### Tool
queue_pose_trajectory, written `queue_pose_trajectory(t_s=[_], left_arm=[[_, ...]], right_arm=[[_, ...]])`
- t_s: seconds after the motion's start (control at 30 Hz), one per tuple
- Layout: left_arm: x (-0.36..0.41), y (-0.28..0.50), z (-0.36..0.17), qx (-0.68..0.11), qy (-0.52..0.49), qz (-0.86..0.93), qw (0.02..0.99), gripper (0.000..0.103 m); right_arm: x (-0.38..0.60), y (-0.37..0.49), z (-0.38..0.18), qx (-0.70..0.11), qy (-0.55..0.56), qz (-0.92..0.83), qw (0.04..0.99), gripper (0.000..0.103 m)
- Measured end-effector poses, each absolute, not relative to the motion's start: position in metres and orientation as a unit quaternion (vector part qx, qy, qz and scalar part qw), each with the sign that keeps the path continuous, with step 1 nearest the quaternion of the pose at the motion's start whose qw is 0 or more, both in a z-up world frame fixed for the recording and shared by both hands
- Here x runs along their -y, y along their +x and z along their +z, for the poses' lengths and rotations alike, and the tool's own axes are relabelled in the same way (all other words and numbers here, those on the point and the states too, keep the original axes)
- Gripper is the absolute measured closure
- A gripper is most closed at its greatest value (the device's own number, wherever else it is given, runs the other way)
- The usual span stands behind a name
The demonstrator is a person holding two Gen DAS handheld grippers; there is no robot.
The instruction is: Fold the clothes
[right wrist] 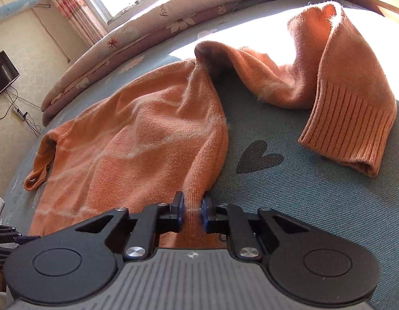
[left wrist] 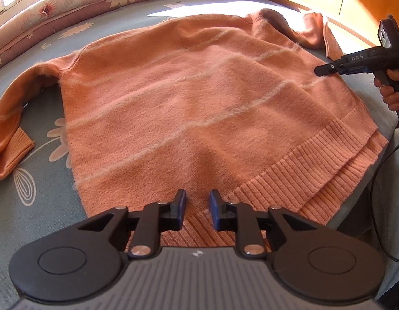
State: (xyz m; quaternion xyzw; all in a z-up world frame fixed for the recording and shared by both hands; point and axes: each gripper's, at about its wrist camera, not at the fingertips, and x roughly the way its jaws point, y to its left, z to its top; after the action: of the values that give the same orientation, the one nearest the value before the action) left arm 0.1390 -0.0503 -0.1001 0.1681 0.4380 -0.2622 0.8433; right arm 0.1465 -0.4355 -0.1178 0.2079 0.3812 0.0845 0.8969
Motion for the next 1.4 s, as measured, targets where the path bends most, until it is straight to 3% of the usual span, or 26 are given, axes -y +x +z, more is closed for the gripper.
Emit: queue_pose_trajectory(t_s=[0.1, 0.27, 0.4, 0.57, 0.77, 0.93, 0.97, 1.0, 1.17, 1.23, 1.27, 1.4], left_arm=[[0.052, 0.137, -0.099, -0.436, 0.184, -0.262, 0.841, 0.073], [0.053, 0.132, -0.096, -0.425, 0.195, -0.26, 0.845, 0.072], [0.07, 0.105, -0.08, -0.362, 0.259, -0.292, 0.846, 0.071], [0.123, 0.064, -0.078, -0.296, 0.331, -0.38, 0.812, 0.063], [0.181, 0.033, -0.1, -0.274, 0.358, -0.447, 0.773, 0.063], [0.197, 0.027, -0.108, -0.268, 0.371, -0.451, 0.767, 0.063], [0.198, 0.027, -0.109, -0.264, 0.374, -0.446, 0.769, 0.063], [0.2, 0.028, -0.109, -0.262, 0.376, -0.442, 0.771, 0.063], [0.206, 0.025, -0.113, -0.241, 0.397, -0.427, 0.776, 0.063], [0.207, 0.025, -0.114, -0.232, 0.408, -0.414, 0.78, 0.082], [0.208, 0.025, -0.115, -0.227, 0.413, -0.407, 0.782, 0.099], [0.202, 0.026, -0.106, -0.217, 0.403, -0.407, 0.79, 0.101]], right_arm=[[0.44, 0.143, -0.103, -0.372, 0.187, 0.063, 0.907, 0.088], [0.441, 0.143, -0.101, -0.4, 0.168, 0.047, 0.9, 0.082], [0.423, 0.12, -0.085, -0.387, 0.097, 0.016, 0.917, 0.079], [0.381, 0.076, -0.059, -0.369, -0.004, 0.106, 0.923, 0.079], [0.306, 0.021, -0.083, -0.393, -0.187, 0.246, 0.866, 0.079], [0.281, 0.004, -0.103, -0.385, -0.253, 0.258, 0.849, 0.079], [0.278, 0.003, -0.106, -0.381, -0.267, 0.254, 0.848, 0.083], [0.276, 0.003, -0.107, -0.375, -0.28, 0.247, 0.848, 0.099], [0.288, 0.005, -0.081, -0.347, -0.225, 0.246, 0.877, 0.099], [0.295, 0.003, -0.071, -0.342, -0.205, 0.251, 0.882, 0.099], [0.298, 0.001, -0.067, -0.339, -0.196, 0.254, 0.885, 0.1], [0.295, -0.001, -0.069, -0.334, -0.208, 0.249, 0.885, 0.095]])
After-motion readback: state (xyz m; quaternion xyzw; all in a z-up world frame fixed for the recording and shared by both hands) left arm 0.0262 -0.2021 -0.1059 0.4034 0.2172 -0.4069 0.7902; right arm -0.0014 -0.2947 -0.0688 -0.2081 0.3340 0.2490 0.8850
